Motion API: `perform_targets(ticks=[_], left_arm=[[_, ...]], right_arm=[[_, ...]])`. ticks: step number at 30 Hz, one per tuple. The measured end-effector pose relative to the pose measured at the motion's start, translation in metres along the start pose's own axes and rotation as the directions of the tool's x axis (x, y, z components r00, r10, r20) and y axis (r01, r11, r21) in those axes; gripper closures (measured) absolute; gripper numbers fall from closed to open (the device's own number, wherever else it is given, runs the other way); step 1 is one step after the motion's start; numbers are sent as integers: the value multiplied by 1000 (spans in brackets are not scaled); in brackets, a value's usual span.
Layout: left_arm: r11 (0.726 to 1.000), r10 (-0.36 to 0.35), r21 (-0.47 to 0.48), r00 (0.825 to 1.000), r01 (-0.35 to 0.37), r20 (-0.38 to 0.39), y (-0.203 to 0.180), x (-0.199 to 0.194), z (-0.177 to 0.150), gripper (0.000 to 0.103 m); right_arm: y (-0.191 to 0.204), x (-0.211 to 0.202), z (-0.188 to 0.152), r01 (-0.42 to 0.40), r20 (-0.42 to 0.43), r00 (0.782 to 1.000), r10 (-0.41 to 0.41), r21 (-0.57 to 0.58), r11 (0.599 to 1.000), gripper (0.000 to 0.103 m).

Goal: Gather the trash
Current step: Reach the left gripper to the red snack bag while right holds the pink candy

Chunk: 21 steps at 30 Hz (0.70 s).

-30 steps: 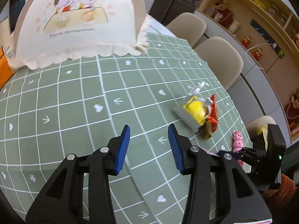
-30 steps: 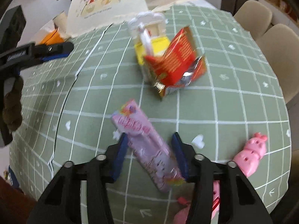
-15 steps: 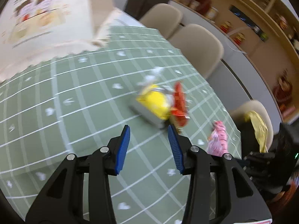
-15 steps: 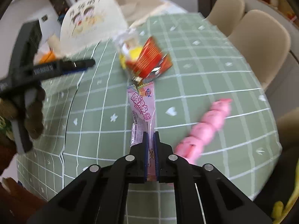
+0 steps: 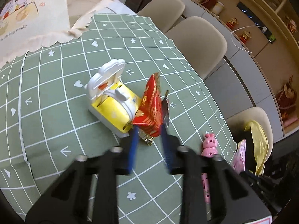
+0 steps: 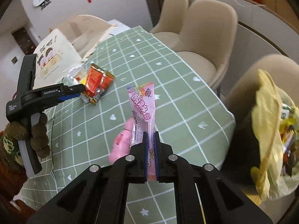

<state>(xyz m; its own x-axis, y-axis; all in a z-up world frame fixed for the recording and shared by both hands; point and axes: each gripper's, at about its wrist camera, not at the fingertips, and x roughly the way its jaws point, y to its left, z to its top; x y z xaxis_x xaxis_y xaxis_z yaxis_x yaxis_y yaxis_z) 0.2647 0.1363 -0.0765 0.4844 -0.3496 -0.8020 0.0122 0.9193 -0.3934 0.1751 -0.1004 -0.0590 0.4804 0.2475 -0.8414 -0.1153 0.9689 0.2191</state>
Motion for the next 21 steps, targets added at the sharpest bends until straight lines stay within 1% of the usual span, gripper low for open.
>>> perform_targets(ticks=[1,3,9,11,12,13,14,15,16,17,18,20,21], left_arm=[[1000,-2,-9,1000,2,-6,2,0,-1,94],[1000,-11,-24,1000,11,-21,7,-1,-3,97],[999,-31,-28,998,30,-49,23,-21,-17,99],[998,-61,-12,997,61,-51,27,-27,-21,99],[997,-73,11,996,73,-46,25,-29,-23,98],[997,-68,35,997,69,-35,22,-31,-24,96],[995,-54,82,999,54,-6,15,-34,-25,92],[992,-47,119,999,45,21,9,-36,-26,76],[986,-39,167,997,28,66,2,-38,-27,64],[979,-30,205,994,8,106,-5,-38,-26,62],[968,-6,249,989,-32,149,-12,-36,-26,62],[941,34,325,982,-93,184,-27,-26,-26,62],[931,41,349,981,-106,190,-31,-20,-26,62]], right_arm=[[-3,-1,-2,4,-1,1000,-4,11,1000,95],[-5,-1,-7,5,-6,1000,-5,20,1000,95],[2,0,-6,-5,0,1000,5,19,1000,95],[8,1,-5,-13,1,1000,13,9,1000,95],[10,2,-5,-16,0,1000,16,4,1000,95],[12,2,-5,-20,0,1000,20,0,1000,95],[14,4,-4,-25,-2,1000,25,-5,1000,95],[16,4,-4,-28,-4,1000,28,-9,1000,95],[17,5,-3,-30,-5,1000,30,-12,999,95],[18,6,-2,-32,-6,999,32,-15,999,95],[19,6,-2,-33,-6,999,33,-17,999,95],[18,6,-1,-30,-3,1000,30,-20,999,95],[17,5,0,-28,0,1000,28,-18,999,95]])
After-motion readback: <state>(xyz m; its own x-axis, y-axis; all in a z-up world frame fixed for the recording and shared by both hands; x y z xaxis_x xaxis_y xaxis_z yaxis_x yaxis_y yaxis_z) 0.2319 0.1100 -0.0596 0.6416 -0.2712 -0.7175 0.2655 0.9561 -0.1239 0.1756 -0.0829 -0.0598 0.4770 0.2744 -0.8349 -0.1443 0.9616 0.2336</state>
